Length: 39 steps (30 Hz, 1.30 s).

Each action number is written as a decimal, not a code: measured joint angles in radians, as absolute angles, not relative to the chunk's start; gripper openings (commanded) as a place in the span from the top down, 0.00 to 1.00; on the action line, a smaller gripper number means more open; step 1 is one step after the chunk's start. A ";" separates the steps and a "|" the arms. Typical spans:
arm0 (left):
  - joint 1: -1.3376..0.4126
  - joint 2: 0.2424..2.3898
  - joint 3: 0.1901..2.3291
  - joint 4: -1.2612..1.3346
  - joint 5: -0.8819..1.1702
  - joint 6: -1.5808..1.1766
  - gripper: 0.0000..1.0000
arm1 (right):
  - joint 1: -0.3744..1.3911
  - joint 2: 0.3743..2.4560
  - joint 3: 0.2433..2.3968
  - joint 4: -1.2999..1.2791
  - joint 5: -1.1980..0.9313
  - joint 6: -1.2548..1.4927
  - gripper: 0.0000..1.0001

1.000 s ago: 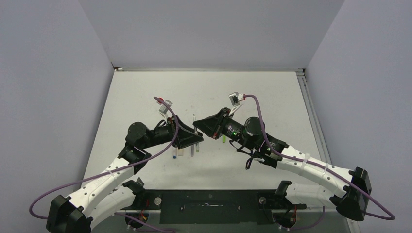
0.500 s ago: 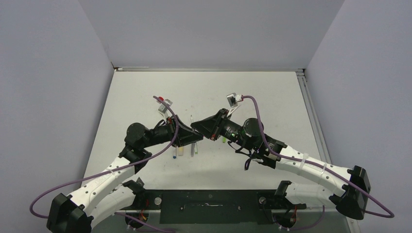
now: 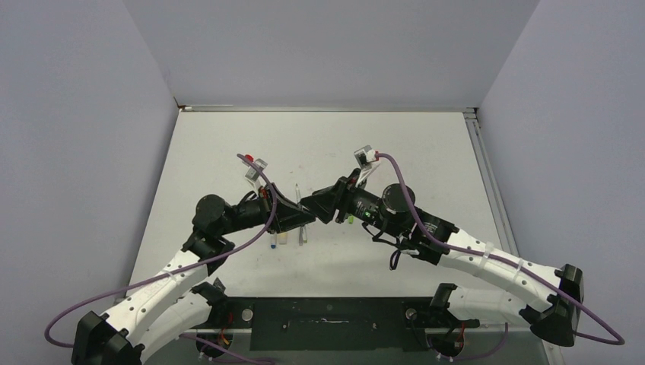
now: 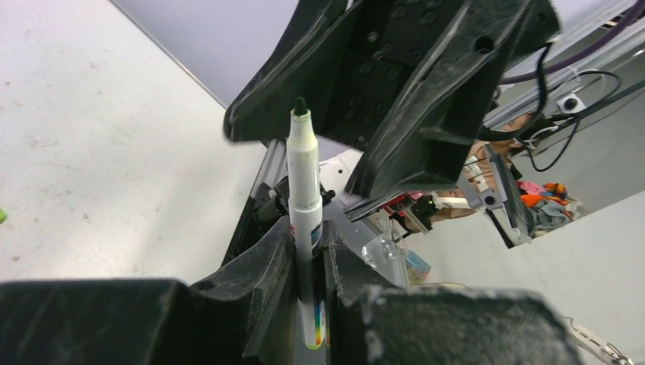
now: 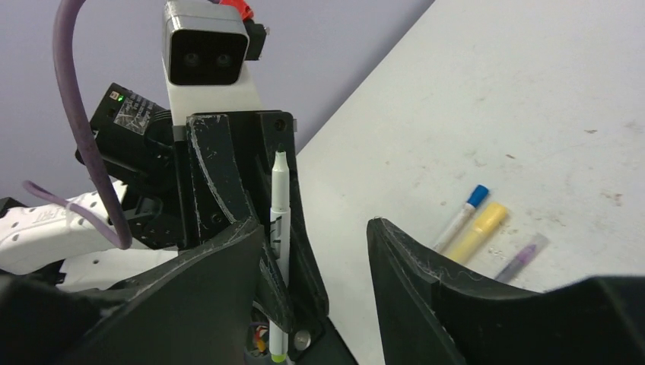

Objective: Insert the pens into the pen caps

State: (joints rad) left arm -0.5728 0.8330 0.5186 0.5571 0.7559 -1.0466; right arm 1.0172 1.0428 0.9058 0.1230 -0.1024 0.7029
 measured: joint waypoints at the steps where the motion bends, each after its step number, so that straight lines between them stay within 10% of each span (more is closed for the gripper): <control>1: -0.570 0.824 0.519 0.529 0.754 -1.027 1.00 | 1.017 1.032 0.915 0.091 -0.084 0.687 0.42; 18: -0.522 0.725 0.653 -0.142 0.679 -0.572 1.00 | 0.998 1.037 1.008 -0.419 0.380 0.561 0.39; 39: -0.522 0.720 0.682 -0.385 0.637 -0.368 1.00 | 0.871 1.454 1.021 -0.533 0.349 0.643 0.39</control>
State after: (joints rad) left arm -0.5224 0.7204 0.6815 -0.3847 0.6369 -0.3683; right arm 0.8711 1.4544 1.0206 -0.5327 0.3489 0.6426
